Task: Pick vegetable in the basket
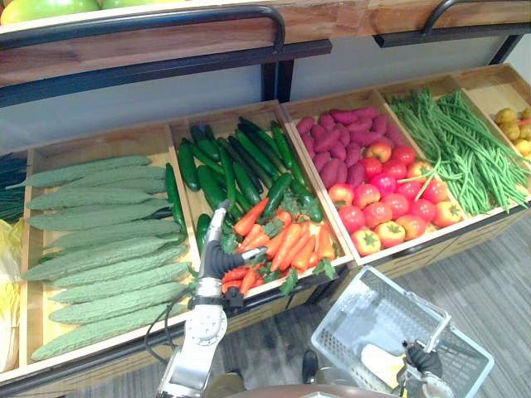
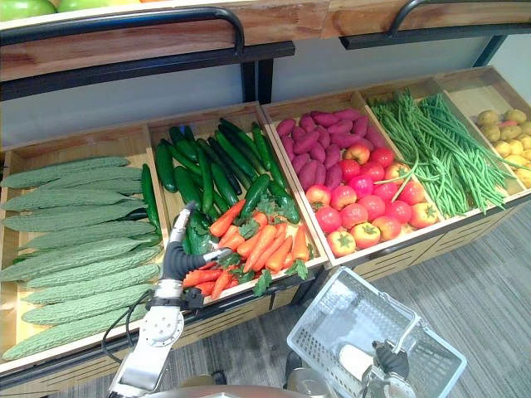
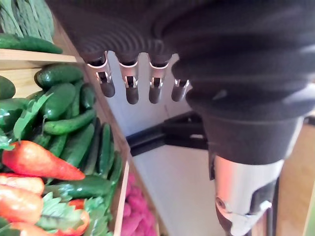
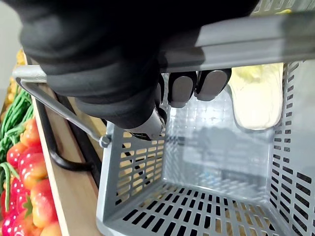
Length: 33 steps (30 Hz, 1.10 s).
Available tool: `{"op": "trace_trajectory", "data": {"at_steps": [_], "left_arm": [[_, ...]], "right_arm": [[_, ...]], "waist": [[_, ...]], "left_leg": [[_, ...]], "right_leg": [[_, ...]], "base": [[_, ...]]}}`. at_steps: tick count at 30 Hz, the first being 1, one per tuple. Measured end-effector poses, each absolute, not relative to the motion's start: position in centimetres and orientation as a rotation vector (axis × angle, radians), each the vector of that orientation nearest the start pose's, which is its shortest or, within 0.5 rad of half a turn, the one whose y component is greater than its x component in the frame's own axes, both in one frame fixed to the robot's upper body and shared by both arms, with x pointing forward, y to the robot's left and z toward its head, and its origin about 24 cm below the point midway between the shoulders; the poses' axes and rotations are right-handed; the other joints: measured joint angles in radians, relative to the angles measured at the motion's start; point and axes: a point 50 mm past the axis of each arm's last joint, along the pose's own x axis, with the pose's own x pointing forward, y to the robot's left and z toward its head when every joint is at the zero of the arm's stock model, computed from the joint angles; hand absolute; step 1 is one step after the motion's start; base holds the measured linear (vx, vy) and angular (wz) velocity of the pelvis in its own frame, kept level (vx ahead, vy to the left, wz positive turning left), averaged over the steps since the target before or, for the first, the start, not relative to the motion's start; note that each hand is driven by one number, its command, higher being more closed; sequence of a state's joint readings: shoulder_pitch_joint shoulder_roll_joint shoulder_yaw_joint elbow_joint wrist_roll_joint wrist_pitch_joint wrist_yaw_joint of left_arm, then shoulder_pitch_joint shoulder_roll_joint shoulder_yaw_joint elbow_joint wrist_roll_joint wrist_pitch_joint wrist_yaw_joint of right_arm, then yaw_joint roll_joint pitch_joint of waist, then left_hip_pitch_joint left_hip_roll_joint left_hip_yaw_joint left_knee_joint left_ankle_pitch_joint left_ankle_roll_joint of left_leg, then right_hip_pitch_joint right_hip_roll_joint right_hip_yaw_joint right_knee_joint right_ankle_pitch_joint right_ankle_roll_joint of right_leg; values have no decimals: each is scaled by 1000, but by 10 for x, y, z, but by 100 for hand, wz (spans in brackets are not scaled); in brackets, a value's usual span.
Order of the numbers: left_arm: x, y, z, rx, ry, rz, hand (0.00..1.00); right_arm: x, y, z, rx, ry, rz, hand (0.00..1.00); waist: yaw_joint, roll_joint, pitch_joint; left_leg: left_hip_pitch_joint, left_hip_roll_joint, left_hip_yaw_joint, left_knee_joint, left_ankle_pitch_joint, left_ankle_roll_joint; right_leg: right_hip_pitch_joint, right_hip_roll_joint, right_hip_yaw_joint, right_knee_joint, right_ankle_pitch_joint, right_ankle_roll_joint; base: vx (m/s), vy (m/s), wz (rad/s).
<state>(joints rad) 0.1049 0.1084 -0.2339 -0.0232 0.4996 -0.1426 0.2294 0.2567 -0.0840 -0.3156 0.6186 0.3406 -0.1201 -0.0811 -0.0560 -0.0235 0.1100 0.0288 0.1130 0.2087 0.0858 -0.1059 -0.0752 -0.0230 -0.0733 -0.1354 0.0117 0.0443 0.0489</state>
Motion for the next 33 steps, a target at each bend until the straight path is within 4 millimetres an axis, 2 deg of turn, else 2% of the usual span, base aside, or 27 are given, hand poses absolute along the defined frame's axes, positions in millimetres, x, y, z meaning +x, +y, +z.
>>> {"op": "trace_trajectory", "data": {"at_steps": [3,6,9,16,20,23,24,26,33], "left_arm": [[231,118,29,636,-136,-80,0],[238,113,20,736,-104,-98,0],[240,114,11,787,-65,-94,0],[249,116,-14,852,43,-112,0],[262,115,-11,875,39,-98,0],[281,110,1,893,-1,-92,0],[282,110,2,895,-4,-88,100],[290,109,9,903,-24,-69,100],[312,105,32,943,-101,-64,100]], "right_arm": [[109,-255,-112,250,663,-617,100],[112,-253,-111,248,655,-596,100],[113,-250,-111,245,655,-583,100],[117,-246,-110,243,649,-563,100],[131,-240,-104,243,611,-527,100],[146,-239,-98,244,569,-513,100],[149,-239,-97,245,563,-512,100],[154,-240,-95,242,550,-517,100],[165,-237,-90,248,522,-501,100]], "waist": [[-20,2,-1],[-26,3,-2],[-43,3,-2],[-49,-4,2],[-73,-10,18],[-86,-9,63],[-94,-8,70],[-96,-2,95],[-98,0,122]], "left_leg": [[21,-6,0,-57,29,-2],[40,-8,11,-92,52,0],[54,-10,19,-109,56,-1],[52,-12,42,-117,56,-1],[16,-12,51,-121,60,-7],[-18,-12,73,-115,61,-9],[-19,-12,74,-114,61,-9],[-22,-10,86,-106,61,-9],[-34,-10,104,-93,58,-10]], "right_leg": [[0,0,-4,-9,2,0],[0,3,-1,-19,11,-1],[1,3,6,-21,11,-1],[-5,6,27,-41,24,1],[-48,7,34,-40,30,-1],[-93,10,56,-35,42,-3],[-97,9,56,-34,42,-3],[-108,11,67,-31,42,-3],[-128,9,80,-12,40,-1]], "base": [[5,-16,3],[40,-5,-7],[38,13,-10],[-10,7,-8],[-44,-16,-7],[-34,-18,-21],[29,-13,-9],[52,-11,-11],[8,-3,-4]]}}
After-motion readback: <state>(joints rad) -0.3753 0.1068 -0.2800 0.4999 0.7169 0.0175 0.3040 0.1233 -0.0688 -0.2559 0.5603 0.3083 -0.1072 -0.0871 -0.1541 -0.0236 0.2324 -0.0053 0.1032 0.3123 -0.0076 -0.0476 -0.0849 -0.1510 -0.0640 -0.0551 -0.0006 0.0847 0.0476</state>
